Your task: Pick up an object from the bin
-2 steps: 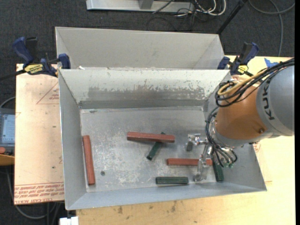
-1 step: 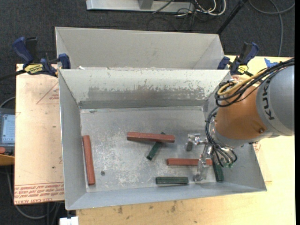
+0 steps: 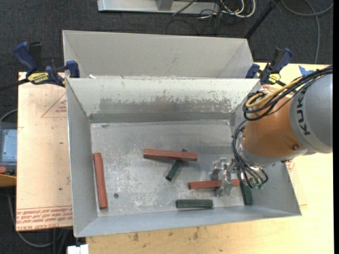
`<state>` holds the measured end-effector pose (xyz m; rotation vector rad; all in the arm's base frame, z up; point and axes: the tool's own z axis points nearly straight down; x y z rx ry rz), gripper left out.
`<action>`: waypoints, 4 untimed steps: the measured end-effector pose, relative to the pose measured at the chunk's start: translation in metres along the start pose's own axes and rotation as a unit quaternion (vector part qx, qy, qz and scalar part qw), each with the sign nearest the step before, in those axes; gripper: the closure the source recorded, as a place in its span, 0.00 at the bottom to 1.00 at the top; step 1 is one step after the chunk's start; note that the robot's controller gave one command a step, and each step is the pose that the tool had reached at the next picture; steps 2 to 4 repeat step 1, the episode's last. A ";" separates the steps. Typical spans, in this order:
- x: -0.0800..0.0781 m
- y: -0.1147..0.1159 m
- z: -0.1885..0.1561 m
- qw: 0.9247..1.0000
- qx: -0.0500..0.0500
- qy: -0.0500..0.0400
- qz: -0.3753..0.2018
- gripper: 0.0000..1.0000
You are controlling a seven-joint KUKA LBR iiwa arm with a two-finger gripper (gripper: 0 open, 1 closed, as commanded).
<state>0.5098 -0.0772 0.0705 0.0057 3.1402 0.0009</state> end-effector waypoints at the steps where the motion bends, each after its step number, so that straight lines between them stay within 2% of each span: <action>1: -0.003 0.001 -0.105 1.000 0.001 -0.004 -0.001 1.00; 4: -0.003 0.001 -0.105 1.000 0.001 -0.004 -0.001 1.00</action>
Offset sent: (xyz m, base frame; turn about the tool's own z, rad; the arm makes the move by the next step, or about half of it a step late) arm 0.0001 0.0001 0.1014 0.0000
